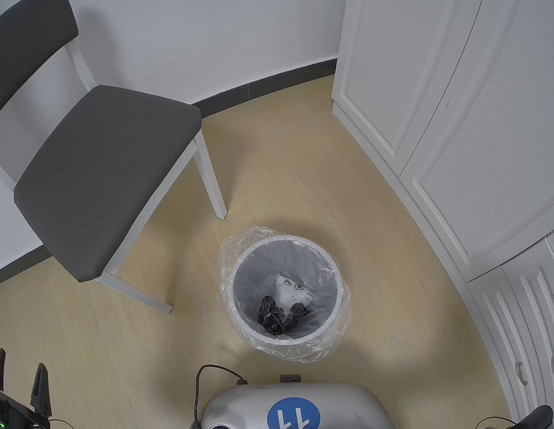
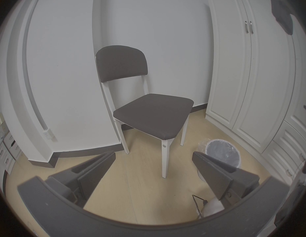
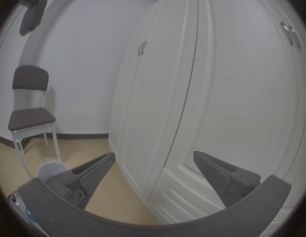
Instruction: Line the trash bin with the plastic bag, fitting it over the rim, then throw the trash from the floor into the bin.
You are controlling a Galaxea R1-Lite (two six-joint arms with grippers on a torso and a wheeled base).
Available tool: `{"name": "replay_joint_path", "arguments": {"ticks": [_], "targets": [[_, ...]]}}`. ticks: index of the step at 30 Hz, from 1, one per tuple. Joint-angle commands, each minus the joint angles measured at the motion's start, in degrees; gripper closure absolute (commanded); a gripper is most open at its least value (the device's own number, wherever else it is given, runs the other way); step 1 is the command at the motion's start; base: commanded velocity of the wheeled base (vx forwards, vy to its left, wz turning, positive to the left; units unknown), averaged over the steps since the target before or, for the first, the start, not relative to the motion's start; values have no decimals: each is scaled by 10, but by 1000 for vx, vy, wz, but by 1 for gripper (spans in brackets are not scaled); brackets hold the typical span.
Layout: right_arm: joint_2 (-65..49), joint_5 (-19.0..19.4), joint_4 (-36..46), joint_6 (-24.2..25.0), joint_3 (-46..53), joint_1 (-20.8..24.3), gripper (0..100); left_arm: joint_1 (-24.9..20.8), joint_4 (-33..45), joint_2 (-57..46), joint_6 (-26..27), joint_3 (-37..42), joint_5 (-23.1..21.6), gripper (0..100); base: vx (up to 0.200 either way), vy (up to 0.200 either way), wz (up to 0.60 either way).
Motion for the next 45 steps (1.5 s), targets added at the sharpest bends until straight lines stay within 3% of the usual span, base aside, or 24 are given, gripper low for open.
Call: {"name": "replay_joint_path", "arguments": {"ticks": [1, 11, 14, 15, 17, 26, 27, 28, 31, 35, 38, 39, 40, 41, 45], "targets": [[-7, 3, 38, 2, 10, 0, 0, 0, -3, -7, 5, 8, 0, 0, 0, 0, 0], [-6, 10, 192, 32, 10, -1, 0, 0, -1, -7, 0, 7, -6, 0, 0, 0, 0], [-6, 31, 196, 41, 10, -1, 0, 0, -2, -7, 5, 7, -5, 0, 0, 0, 0], [-6, 63, 197, 51, 10, -1, 0, 0, -2, -7, 4, 7, -5, 0, 0, 0, 0], [-6, 80, 197, 55, 9, -1, 0, 0, -2, -7, -3, 7, -5, 0, 0, 0, 0], [-6, 112, 199, 90, 9, -1, 0, 0, -3, -7, -12, 8, -5, 0, 0, 0, 0], [-7, 150, 202, 130, 9, -1, 0, 0, -2, -7, -10, 8, -5, 0, 0, 0, 0], [-6, 163, 203, 144, 9, -1, 0, 0, -2, -7, -10, 8, -5, 0, 0, 0, 0], [-7, 172, 203, 173, 9, -1, 0, 0, -3, -7, -14, 8, 4, 0, 0, 0, 0], [-7, 166, 203, 200, 9, -1, 0, 0, -11, -7, -46, 9, 46, 0, 0, 0, 0], [-7, 110, 201, 163, 9, -1, 0, 0, -8, -7, -60, 8, 48, 0, 0, 0, 0], [-7, 110, 201, 163, 9, -1, 0, 0, -8, -7, -60, 8, 48, 0, 0, 0, 0], [-7, 69, 197, 147, 10, -1, 0, 0, -8, -7, -58, 8, 48, 0, 0, 0, 0], [-7, 51, 197, 148, 10, -1, 0, 0, -9, -7, -56, 9, 51, 0, 0, 0, 0], [-7, 37, 199, 160, 10, -1, 0, 0, -7, -7, -54, 8, 49, 0, 0, 0, 0]]}}
